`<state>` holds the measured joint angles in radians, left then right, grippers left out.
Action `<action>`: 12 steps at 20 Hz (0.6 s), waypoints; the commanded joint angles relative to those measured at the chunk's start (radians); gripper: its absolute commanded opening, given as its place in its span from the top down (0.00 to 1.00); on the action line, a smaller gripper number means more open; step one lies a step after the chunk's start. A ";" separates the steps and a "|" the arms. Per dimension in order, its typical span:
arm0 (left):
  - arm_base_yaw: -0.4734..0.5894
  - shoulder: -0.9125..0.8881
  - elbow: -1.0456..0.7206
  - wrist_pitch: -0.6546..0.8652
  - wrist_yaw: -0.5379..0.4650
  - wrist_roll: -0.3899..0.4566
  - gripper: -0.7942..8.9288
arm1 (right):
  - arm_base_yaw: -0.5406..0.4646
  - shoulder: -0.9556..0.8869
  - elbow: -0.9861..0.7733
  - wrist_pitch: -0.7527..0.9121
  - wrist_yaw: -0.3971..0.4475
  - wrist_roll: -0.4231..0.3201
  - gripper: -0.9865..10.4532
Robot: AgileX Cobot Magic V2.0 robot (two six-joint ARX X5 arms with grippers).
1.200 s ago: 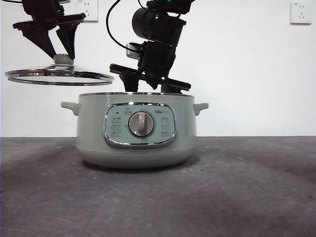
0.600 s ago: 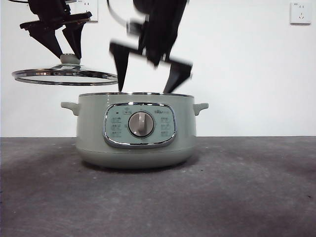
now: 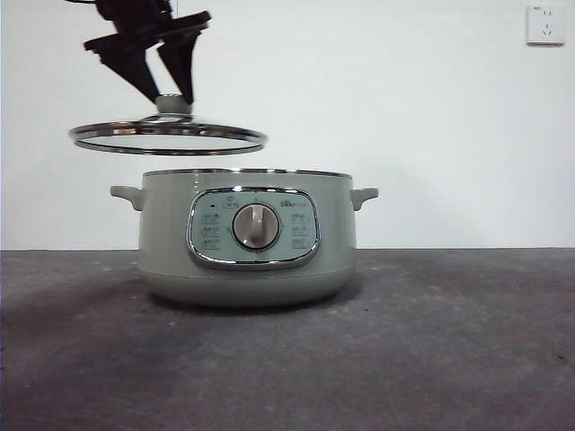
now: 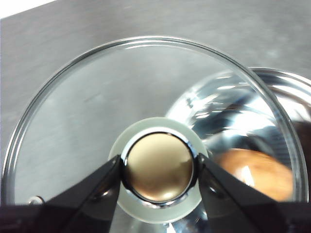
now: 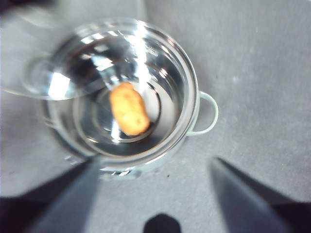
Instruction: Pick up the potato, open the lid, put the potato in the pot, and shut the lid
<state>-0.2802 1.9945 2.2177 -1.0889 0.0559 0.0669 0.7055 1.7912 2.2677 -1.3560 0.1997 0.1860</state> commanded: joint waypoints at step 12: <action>-0.180 -0.023 0.013 -0.041 -0.004 -0.060 0.93 | 0.122 -0.575 -0.705 -0.024 0.053 0.090 0.92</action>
<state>-0.4610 1.9942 2.2177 -1.1519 0.0540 0.0231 0.8253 1.2129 1.5703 -1.3563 0.2508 0.2504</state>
